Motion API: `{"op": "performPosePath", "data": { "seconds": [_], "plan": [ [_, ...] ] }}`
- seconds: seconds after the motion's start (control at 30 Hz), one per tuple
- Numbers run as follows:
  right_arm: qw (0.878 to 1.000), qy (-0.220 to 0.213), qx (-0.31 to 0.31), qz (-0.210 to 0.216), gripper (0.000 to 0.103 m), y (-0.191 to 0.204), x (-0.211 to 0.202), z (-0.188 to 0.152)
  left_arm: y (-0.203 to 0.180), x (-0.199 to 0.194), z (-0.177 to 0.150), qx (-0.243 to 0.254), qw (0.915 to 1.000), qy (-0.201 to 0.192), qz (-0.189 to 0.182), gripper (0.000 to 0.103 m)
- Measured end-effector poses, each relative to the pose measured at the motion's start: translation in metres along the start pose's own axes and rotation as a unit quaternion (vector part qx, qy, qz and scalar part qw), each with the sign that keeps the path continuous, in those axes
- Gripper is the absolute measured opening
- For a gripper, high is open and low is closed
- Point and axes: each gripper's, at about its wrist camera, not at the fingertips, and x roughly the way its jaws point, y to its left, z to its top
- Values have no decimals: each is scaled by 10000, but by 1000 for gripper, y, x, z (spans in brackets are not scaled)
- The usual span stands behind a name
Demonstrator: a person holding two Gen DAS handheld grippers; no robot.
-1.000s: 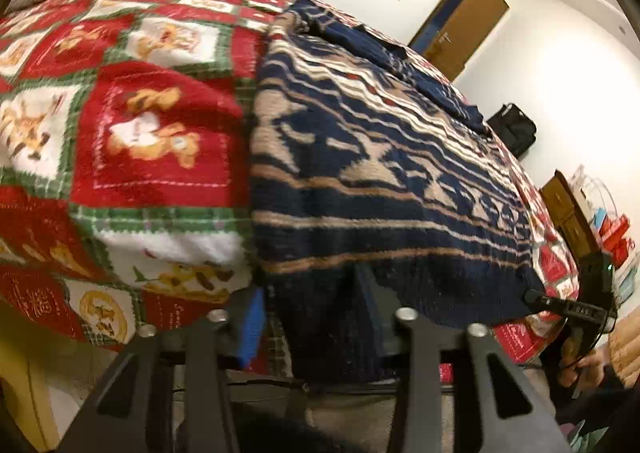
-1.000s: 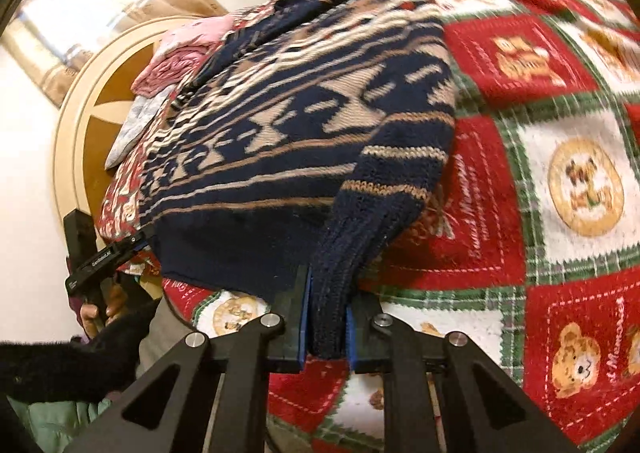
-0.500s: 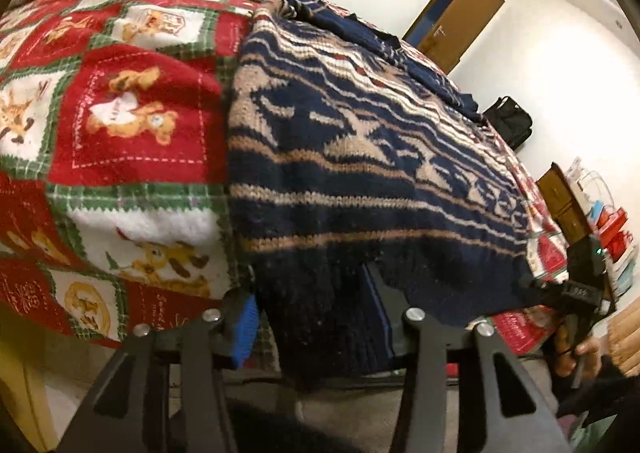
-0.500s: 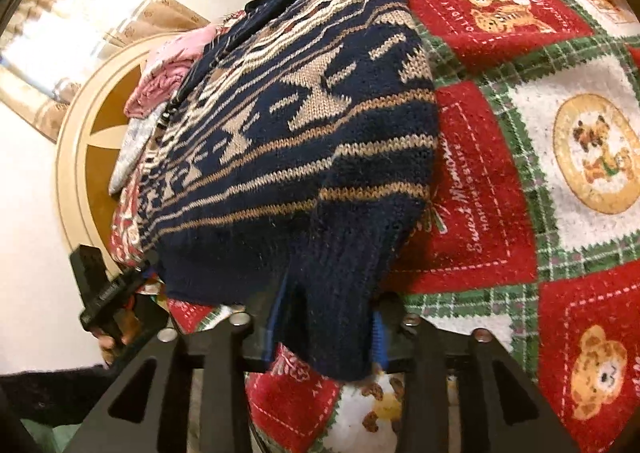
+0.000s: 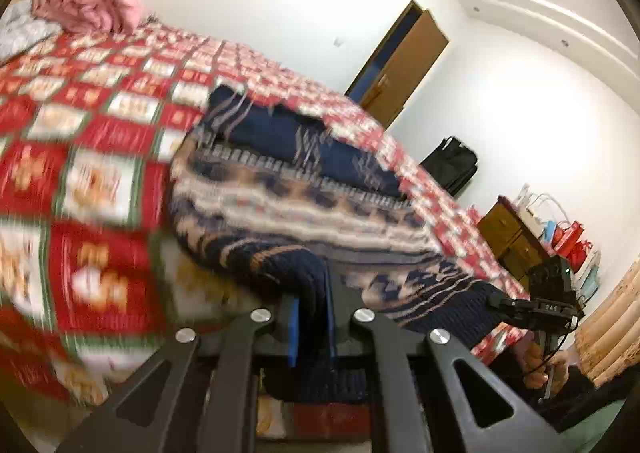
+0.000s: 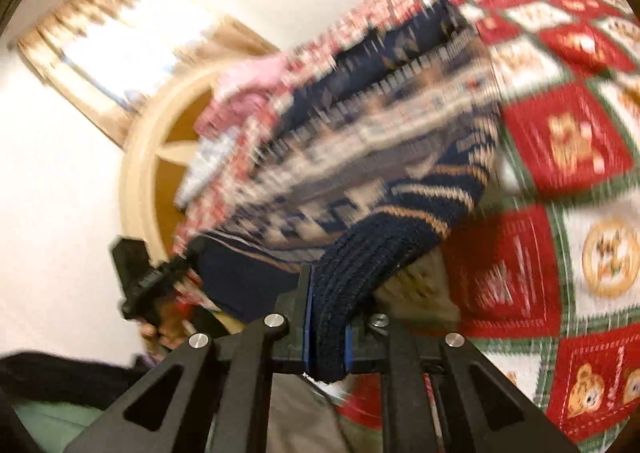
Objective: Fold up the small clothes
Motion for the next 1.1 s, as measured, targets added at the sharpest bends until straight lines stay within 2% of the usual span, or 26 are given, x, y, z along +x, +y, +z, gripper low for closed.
{"op": "performPosePath", "data": {
  "seconds": [0.07,0.17,0.3,0.37,0.57,0.8,0.93,1.03,1.1],
  "plan": [
    [9993,-238,87,282,11,9,-9,20,-5,1,23,17,9999,-99,-36,11],
    [9976,-471,128,486,11,19,-13,50,-3,10,59,-101,9998,-152,-68,11],
    [9966,-623,98,535,11,23,-11,92,6,30,104,-385,9991,-178,-20,11],
    [9949,-696,221,690,11,22,-7,115,11,41,122,-525,9984,-186,-5,11],
    [9936,-899,215,643,11,15,12,197,23,86,180,-654,9973,-267,220,11],
    [9944,-923,309,404,11,-12,60,275,53,148,226,-1042,9928,-163,572,11],
    [9948,-963,322,91,11,-35,94,315,71,185,243,-1151,9899,-68,820,11],
    [9947,-912,391,-255,11,-61,125,339,89,216,255,-1281,9860,90,1065,12],
    [9945,-809,430,-507,11,-81,150,350,110,245,258,-1521,9786,370,1338,18]
  ]
}}
